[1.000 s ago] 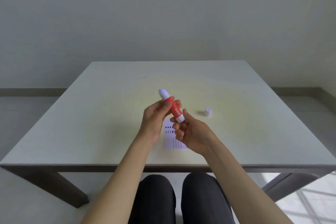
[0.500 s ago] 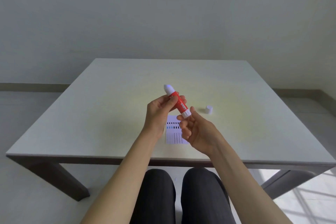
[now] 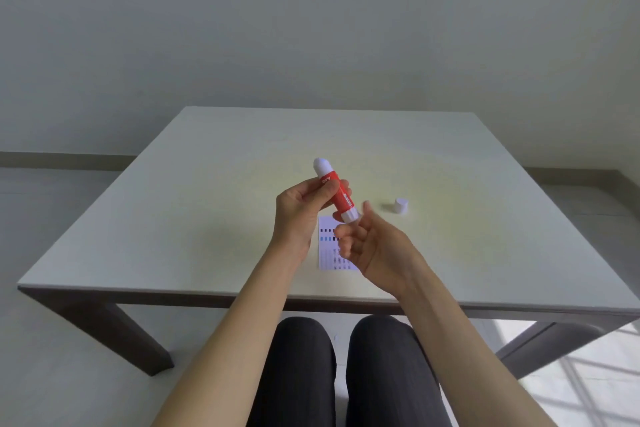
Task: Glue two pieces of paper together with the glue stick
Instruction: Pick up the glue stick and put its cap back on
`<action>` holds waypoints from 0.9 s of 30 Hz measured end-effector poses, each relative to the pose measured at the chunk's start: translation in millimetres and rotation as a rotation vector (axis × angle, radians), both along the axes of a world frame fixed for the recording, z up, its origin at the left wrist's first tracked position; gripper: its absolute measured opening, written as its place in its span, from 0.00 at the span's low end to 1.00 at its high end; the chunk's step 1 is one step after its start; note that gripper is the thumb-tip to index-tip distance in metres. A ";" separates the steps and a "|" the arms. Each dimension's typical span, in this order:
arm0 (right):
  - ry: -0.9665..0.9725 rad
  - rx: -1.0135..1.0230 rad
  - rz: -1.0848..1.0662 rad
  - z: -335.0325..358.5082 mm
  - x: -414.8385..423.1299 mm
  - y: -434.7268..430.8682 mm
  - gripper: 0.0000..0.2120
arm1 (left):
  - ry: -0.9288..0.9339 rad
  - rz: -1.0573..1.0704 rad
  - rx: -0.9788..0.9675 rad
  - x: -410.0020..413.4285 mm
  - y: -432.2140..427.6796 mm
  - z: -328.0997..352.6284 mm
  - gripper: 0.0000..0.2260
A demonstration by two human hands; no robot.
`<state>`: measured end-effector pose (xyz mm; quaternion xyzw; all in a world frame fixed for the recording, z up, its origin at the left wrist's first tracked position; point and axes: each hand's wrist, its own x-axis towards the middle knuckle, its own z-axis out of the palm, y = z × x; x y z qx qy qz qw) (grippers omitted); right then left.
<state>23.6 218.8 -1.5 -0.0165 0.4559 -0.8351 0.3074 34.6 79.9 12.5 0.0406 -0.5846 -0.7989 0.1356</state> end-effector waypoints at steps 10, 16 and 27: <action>1.597 1.112 -0.654 -21.7 4.4 -12.1 0.12 | -0.145 0.354 -0.145 -6.8 12.0 -0.8 0.12; 1.275 1.572 -0.416 -32.4 -59.2 35.6 0.27 | -0.034 0.471 -0.579 1.0 -14.2 -1.2 0.11; 0.742 0.827 -0.351 -11.6 -46.9 31.2 0.07 | 0.092 0.519 -1.013 8.2 -19.1 -4.5 0.14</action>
